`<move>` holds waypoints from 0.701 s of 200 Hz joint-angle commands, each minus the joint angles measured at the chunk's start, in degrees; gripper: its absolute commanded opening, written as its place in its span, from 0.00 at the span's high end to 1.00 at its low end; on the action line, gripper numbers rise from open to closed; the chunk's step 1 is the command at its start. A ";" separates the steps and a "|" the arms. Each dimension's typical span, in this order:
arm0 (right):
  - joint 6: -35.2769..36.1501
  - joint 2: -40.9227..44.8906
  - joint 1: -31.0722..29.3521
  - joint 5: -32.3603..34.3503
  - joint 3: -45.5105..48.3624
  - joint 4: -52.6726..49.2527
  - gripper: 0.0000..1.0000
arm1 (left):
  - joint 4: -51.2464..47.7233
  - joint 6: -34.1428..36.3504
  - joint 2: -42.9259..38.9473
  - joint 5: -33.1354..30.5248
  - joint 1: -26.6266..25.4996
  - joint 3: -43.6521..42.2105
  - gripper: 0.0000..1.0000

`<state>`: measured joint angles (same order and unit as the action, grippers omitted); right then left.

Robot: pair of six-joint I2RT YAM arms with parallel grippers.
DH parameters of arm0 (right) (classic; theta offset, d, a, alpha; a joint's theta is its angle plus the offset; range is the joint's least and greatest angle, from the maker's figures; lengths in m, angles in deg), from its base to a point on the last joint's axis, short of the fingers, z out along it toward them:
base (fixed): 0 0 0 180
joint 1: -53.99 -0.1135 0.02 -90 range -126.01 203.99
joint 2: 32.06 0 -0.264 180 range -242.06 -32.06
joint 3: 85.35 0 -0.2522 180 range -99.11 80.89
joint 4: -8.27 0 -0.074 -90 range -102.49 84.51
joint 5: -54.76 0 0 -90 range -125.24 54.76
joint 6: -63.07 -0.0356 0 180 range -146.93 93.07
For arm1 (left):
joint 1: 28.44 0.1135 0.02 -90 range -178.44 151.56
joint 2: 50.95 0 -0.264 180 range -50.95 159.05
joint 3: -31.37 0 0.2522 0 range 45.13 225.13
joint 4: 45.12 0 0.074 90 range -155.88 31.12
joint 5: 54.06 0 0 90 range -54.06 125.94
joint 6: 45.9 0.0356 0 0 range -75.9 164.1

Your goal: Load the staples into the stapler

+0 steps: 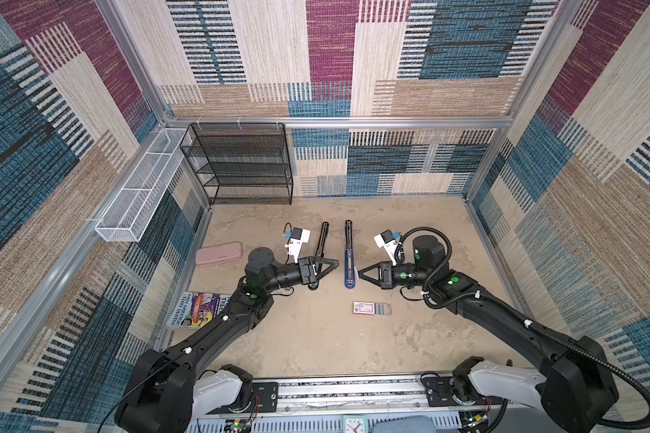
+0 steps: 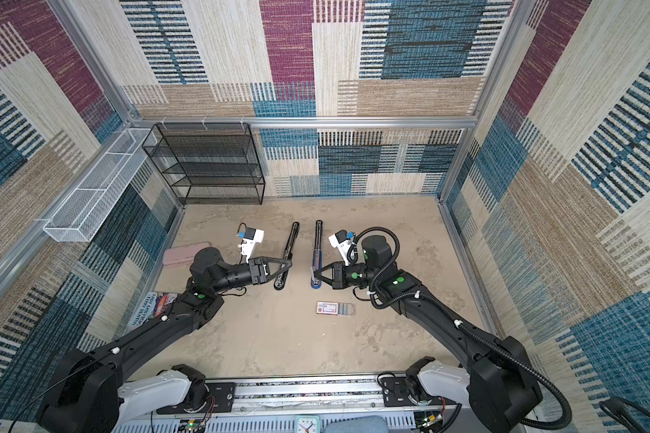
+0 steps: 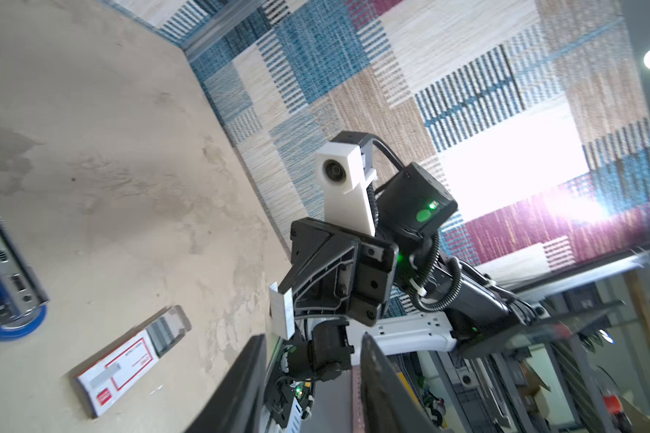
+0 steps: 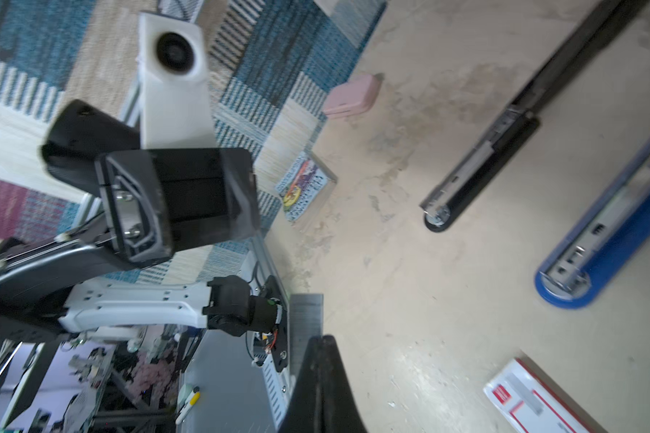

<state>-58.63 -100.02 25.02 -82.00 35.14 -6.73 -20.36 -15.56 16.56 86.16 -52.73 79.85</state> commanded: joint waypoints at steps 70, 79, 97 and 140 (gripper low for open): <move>-7.96 0.81 0.06 -19.65 2.81 18.27 1.00 | 18.25 -7.02 3.33 7.20 -3.93 0.78 0.52; -8.11 0.90 0.06 -19.68 2.70 18.29 1.00 | 17.44 -6.34 3.33 7.10 -4.45 0.96 0.52; -8.32 0.99 0.06 -19.97 2.71 18.35 1.00 | 16.09 -4.98 3.27 6.68 -5.51 1.13 0.52; -10.31 0.64 0.05 -19.59 3.74 20.66 1.00 | 12.05 -1.95 3.23 6.28 -8.03 2.37 0.58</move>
<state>-66.94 -99.32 25.09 -100.75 38.48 10.17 -7.15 -20.74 19.86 91.82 -60.10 81.45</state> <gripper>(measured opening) 0.051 0.434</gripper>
